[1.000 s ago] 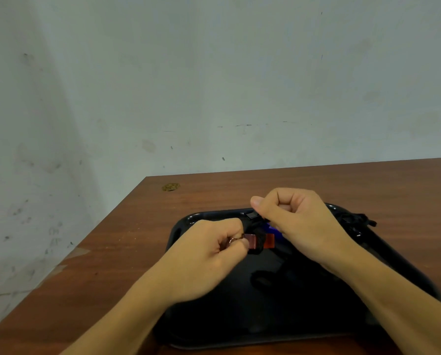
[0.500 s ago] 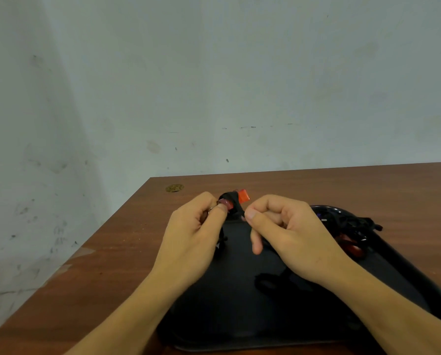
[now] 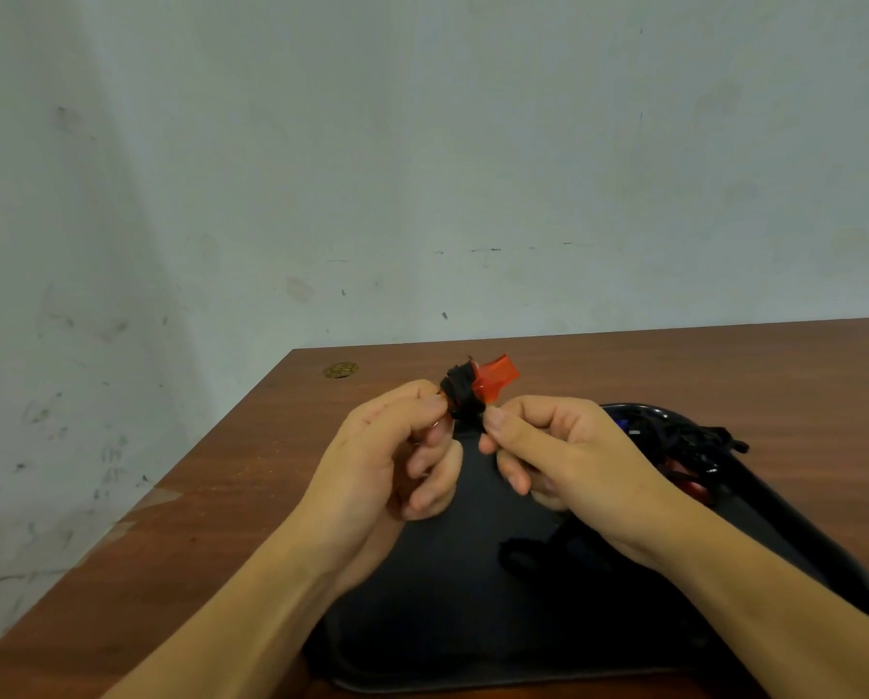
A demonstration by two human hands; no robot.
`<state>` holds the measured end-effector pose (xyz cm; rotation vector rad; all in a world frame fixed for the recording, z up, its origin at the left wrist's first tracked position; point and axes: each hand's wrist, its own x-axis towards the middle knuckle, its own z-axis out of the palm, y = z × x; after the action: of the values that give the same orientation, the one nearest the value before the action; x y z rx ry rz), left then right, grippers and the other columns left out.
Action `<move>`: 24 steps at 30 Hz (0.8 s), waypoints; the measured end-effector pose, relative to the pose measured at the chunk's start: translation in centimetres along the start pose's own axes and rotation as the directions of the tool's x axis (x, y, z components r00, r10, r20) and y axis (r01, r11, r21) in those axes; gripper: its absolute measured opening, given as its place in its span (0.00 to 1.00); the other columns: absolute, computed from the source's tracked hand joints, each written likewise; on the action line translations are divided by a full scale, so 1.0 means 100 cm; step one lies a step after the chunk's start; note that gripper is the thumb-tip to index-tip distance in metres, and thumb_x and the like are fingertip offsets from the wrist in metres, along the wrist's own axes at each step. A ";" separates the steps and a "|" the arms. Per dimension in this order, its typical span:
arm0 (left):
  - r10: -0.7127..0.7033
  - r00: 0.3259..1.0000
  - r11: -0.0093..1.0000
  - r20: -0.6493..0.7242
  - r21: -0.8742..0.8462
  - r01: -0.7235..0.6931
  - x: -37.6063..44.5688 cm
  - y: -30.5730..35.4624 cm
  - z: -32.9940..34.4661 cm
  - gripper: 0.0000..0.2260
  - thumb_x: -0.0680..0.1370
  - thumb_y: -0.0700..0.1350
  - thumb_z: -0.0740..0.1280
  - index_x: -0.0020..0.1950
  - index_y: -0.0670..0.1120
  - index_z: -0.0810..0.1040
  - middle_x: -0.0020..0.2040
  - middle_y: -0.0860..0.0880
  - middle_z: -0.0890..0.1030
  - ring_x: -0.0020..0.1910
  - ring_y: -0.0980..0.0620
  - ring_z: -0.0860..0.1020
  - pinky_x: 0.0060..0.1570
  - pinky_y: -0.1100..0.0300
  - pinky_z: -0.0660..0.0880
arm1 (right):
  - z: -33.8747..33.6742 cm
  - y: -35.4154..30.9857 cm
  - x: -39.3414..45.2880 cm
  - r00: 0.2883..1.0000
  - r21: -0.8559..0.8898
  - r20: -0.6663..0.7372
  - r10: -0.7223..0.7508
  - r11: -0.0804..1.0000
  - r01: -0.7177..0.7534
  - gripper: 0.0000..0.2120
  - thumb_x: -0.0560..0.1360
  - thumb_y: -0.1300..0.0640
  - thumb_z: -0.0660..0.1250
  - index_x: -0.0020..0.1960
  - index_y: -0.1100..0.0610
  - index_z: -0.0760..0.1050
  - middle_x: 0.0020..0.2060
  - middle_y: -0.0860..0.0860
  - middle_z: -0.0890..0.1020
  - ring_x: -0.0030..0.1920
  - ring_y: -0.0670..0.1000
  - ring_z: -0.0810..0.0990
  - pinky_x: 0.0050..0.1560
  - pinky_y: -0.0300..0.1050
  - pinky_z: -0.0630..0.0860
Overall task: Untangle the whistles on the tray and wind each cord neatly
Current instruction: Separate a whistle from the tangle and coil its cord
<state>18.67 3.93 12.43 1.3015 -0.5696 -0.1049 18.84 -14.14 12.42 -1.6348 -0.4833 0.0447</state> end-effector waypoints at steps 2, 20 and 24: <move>-0.005 0.999 0.999 0.048 0.042 0.003 0.000 -0.001 -0.002 0.12 0.76 0.46 0.62 0.35 0.44 0.65 0.27 0.47 0.60 0.23 0.51 0.59 0.26 0.56 0.55 | -0.001 0.000 0.001 1.000 0.077 -0.010 0.026 0.997 -0.025 0.12 0.73 0.46 0.66 0.35 0.50 0.82 0.24 0.50 0.74 0.22 0.44 0.61 0.24 0.36 0.57; 0.044 0.973 0.843 0.227 0.515 -0.158 -0.002 0.003 -0.005 0.16 0.78 0.49 0.60 0.36 0.39 0.68 0.25 0.43 0.70 0.25 0.50 0.65 0.35 0.59 0.67 | -0.006 -0.001 0.003 0.985 0.174 -0.135 0.110 0.981 -0.086 0.17 0.73 0.48 0.72 0.34 0.59 0.73 0.25 0.50 0.69 0.22 0.45 0.62 0.23 0.35 0.60; 0.043 0.975 0.823 0.217 0.546 -0.158 -0.003 0.006 -0.004 0.16 0.78 0.49 0.60 0.37 0.38 0.68 0.25 0.43 0.69 0.26 0.48 0.65 0.34 0.50 0.67 | -0.008 0.000 0.003 0.986 0.216 -0.118 0.116 0.972 -0.088 0.15 0.73 0.49 0.72 0.34 0.57 0.74 0.28 0.52 0.70 0.23 0.44 0.64 0.23 0.34 0.62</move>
<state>18.51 4.58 12.83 1.8454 -0.8818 0.0299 19.34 -14.76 12.64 -1.4426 -0.2837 0.0637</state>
